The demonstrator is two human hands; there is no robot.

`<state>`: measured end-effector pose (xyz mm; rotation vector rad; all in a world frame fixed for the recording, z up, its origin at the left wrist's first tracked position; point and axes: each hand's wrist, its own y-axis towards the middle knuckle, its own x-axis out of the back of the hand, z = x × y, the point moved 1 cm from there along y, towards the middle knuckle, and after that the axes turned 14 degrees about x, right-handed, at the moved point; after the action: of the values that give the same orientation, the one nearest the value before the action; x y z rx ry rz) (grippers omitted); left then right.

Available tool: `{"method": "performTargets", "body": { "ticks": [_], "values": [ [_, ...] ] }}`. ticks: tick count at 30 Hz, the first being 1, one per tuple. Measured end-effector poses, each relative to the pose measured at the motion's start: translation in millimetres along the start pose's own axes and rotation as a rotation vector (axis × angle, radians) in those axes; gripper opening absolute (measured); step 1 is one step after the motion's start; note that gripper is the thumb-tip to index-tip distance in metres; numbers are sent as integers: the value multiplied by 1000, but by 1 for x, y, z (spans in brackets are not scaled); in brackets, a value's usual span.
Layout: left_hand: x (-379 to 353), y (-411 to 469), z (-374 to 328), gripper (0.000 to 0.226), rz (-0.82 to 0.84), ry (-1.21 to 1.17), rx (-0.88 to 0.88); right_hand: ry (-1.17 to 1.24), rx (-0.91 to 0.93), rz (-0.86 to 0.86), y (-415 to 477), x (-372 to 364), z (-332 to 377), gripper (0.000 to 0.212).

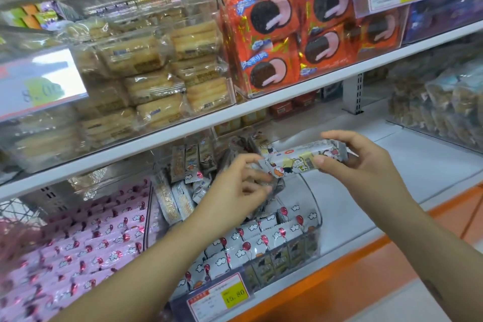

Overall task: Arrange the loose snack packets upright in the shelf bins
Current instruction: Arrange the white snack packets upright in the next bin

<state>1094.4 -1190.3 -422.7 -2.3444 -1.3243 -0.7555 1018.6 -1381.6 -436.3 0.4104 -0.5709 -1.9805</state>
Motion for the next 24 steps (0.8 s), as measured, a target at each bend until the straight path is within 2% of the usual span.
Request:
{"method": "performTargets", "body": {
  "ticks": [3,6,8,10,14,16,19,22,24],
  "values": [
    [-9,5,-4,39,5,-25,26,15,5,13,-1,-1,-1,22],
    [-9,9,-11,28,-43,-262,-14,-11,-10,69,-2,-4,-5,18],
    [-7,11,-13,33,-99,-388,-52,-13,-23,95,-2,-6,-8,18],
    [-6,7,-14,35,-200,-417,-110,-22,-45,131,-2,-8,-10,20],
    [0,1,-5,30,-403,-250,-152,-216,-28,208,-4,-6,-17,22],
    [0,1,0,31,-376,-152,-120,-361,53,278,-6,-4,-19,15],
    [-6,-1,3,34,-302,-6,-59,-659,155,551,-10,-7,-18,6],
    [-13,0,3,33,-278,65,-28,-832,142,730,-12,-13,-17,22],
    [-17,5,3,31,-261,74,-12,-846,104,837,-14,-16,-14,32]
  ]
}}
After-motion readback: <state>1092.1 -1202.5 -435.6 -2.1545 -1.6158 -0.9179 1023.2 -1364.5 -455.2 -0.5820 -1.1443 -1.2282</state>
